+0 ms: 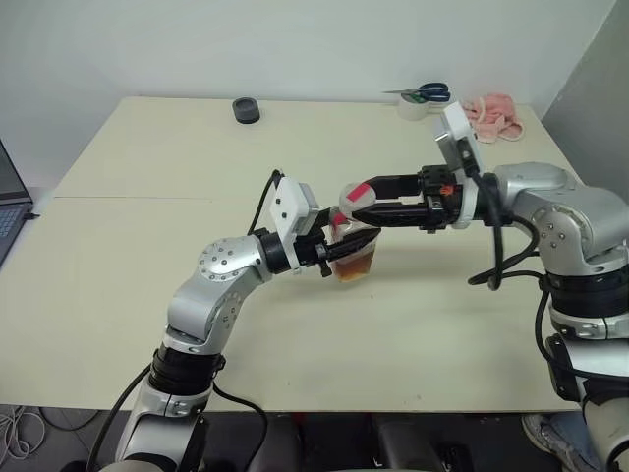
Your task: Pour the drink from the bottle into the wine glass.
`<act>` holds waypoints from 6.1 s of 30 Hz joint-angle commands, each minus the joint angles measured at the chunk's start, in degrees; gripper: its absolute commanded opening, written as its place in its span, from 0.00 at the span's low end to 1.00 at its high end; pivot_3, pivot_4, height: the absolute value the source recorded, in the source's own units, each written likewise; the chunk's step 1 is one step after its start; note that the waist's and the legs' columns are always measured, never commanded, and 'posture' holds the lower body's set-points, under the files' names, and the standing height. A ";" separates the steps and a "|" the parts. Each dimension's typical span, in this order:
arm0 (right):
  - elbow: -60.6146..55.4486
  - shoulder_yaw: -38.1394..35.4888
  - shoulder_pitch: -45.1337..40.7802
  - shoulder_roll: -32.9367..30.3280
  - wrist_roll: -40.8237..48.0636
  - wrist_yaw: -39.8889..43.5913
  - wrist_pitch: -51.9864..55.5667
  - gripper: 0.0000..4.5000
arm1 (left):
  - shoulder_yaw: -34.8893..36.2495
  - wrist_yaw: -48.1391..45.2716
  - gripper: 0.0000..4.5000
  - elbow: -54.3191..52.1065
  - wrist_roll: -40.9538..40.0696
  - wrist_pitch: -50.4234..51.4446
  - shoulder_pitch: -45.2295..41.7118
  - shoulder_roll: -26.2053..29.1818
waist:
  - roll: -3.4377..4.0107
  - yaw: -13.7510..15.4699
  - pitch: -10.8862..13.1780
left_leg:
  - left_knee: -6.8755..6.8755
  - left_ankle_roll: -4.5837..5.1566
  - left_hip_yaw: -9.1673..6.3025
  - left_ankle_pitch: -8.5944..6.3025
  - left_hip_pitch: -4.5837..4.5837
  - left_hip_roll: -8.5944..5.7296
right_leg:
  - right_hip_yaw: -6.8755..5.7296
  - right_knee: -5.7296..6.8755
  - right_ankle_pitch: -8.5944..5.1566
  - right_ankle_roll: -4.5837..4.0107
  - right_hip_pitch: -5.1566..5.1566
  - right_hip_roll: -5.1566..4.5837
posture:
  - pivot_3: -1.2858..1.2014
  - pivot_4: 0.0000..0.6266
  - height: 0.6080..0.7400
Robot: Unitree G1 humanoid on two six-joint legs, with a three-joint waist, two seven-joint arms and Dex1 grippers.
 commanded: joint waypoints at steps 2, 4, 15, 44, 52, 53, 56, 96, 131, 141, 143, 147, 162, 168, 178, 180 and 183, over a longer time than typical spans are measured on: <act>-3.80 0.59 -2.14 2.00 7.37 9.20 -1.15 0.44 | -1.77 0.58 0.40 -0.72 0.63 0.98 0.09 0.03 | 0.00 0.00 0.00 | 0.01 0.00 0.01 0.00 0.00 0.02 | 0.01 0.01 0.00 0.00 0.00 -0.02 | 0.52 0.24 1.00; -4.08 -0.74 -2.10 2.07 7.68 6.94 0.30 0.44 | -1.60 0.98 0.40 -0.66 0.56 0.94 0.16 -0.19 | 0.00 0.02 0.00 | 0.02 0.00 0.00 0.00 0.01 0.02 | 0.01 0.04 0.00 0.00 0.00 -0.02 | 0.52 0.24 1.00; -18.92 -14.40 -0.52 -2.23 15.12 -19.04 12.44 0.96 | -0.24 3.00 0.40 6.07 4.10 -3.93 -1.22 -0.74 | 0.06 0.10 0.03 | 0.02 0.01 -0.07 0.00 0.00 0.01 | -0.04 0.03 0.00 0.00 0.02 -0.02 | 0.52 0.24 1.00; -29.66 -3.06 9.26 8.26 4.00 -53.99 17.48 0.96 | 0.07 2.61 0.40 9.60 5.40 -7.99 -3.29 -3.57 | 0.06 -0.04 0.03 | 0.00 0.01 -0.02 0.02 0.00 0.00 | 0.01 0.06 0.00 0.00 0.00 0.05 | 0.52 0.24 1.00; -28.45 -3.23 8.26 10.39 3.60 -54.66 17.35 0.68 | 0.02 2.93 0.40 8.93 5.36 -7.76 -2.55 -3.58 | 0.07 -0.04 0.03 | 0.00 0.01 -0.01 0.02 0.00 0.00 | 0.02 0.06 0.00 0.00 0.00 0.04 | 0.52 0.24 1.00; -28.32 -3.13 8.23 10.34 3.43 -54.59 17.34 0.61 | -0.03 2.95 0.40 8.91 5.40 -7.78 -2.46 -3.59 | 0.07 -0.04 0.03 | 0.00 0.01 -0.02 0.02 0.00 0.00 | 0.01 0.05 0.00 0.00 0.00 0.04 | 0.52 0.24 1.00; -27.95 -2.80 8.23 10.11 2.80 -54.52 17.34 0.41 | -0.02 3.07 0.40 8.90 5.35 -7.70 -2.46 -3.64 | 0.07 -0.05 0.03 | 0.00 0.01 -0.02 0.02 0.00 0.00 | 0.02 0.05 0.00 0.00 0.00 0.04 | 0.52 0.24 1.00; -15.02 -5.27 4.78 -0.89 0.59 -16.64 -0.50 1.00 | 0.43 -0.03 0.40 9.15 2.59 -4.01 -3.51 -3.15 | 0.08 0.07 0.06 | 0.02 0.05 -0.05 0.04 0.00 0.02 | -0.02 0.02 0.03 -0.02 0.03 -0.10 | 0.52 0.24 1.00; -18.27 -1.76 9.26 1.73 -4.00 -32.14 2.73 1.00 | 0.37 1.38 0.40 8.23 3.14 -4.26 -2.32 -3.13 | 0.08 0.00 0.06 | 0.01 0.08 -0.02 0.06 0.02 -0.02 | 0.00 0.06 0.03 -0.02 0.02 -0.01 | 0.52 0.24 1.00; -22.38 -3.13 10.23 -0.45 2.32 -26.49 3.40 1.00 | 0.54 1.45 0.40 8.59 3.29 -4.43 -2.51 -2.82 | 0.08 0.00 0.06 | 0.00 0.08 -0.02 0.05 0.02 -0.03 | -0.01 0.06 0.03 -0.02 0.02 0.02 | 0.52 0.24 1.00; -23.17 -3.72 9.88 -0.21 4.12 -26.65 4.09 1.00 | 0.57 1.51 0.40 8.61 3.31 -4.46 -2.50 -2.81 | 0.08 0.00 0.06 | 0.00 0.08 -0.03 0.05 0.02 -0.03 | -0.01 0.06 0.03 -0.02 0.02 0.02 | 0.52 0.24 1.00; -22.09 -2.72 8.11 1.69 3.99 -30.28 5.28 1.00 | 0.54 1.56 0.40 8.73 3.39 -4.60 -2.49 -2.85 | 0.08 -0.03 0.06 | 0.02 0.08 -0.01 0.05 0.03 -0.03 | 0.01 0.08 0.03 -0.02 0.02 0.01 | 0.52 0.24 1.00; -17.11 0.17 7.18 5.15 0.19 -34.64 5.24 0.64 | 0.84 2.29 0.40 8.18 3.62 -4.84 -2.09 -2.83 | 0.08 -0.03 0.06 | 0.01 0.09 -0.03 0.07 0.02 -0.02 | 0.01 0.07 0.03 -0.02 0.02 0.00 | 0.52 0.24 1.00; -17.30 -0.90 7.19 5.41 1.96 -33.23 5.11 0.40 | 0.81 2.75 0.40 7.78 3.53 -4.76 -1.75 -2.64 | 0.08 -0.03 0.06 | 0.01 0.09 -0.03 0.07 0.02 -0.02 | 0.00 0.09 0.03 -0.02 0.02 0.01 | 0.52 0.24 1.00; -2.09 -1.55 0.62 0.44 2.22 -7.95 -8.03 0.39 | 0.10 1.52 0.40 8.96 3.67 -4.94 -2.79 -2.39 | 0.09 -0.20 0.06 | 0.02 0.12 0.01 0.06 0.09 -0.14 | 0.00 0.11 0.03 -0.02 0.04 0.04 | 0.52 0.24 1.00; -0.50 -2.45 -0.73 0.97 2.33 -8.13 -8.60 0.38 | 0.22 1.65 0.40 8.43 3.79 -4.85 -2.37 -2.09 | 0.09 -0.17 0.06 | 0.01 0.12 -0.02 0.06 0.09 -0.08 | -0.03 0.13 0.03 -0.03 0.04 0.04 | 0.52 0.24 1.00; 1.31 -4.93 -0.37 0.06 -0.47 -13.67 -9.55 0.38 | 0.35 2.25 0.40 7.57 4.14 -4.84 -1.63 -1.79 | 0.09 -0.04 0.06 | 0.00 0.11 -0.04 0.06 0.06 -0.01 | -0.03 0.10 0.03 -0.03 0.02 0.02 | 0.52 0.24 1.00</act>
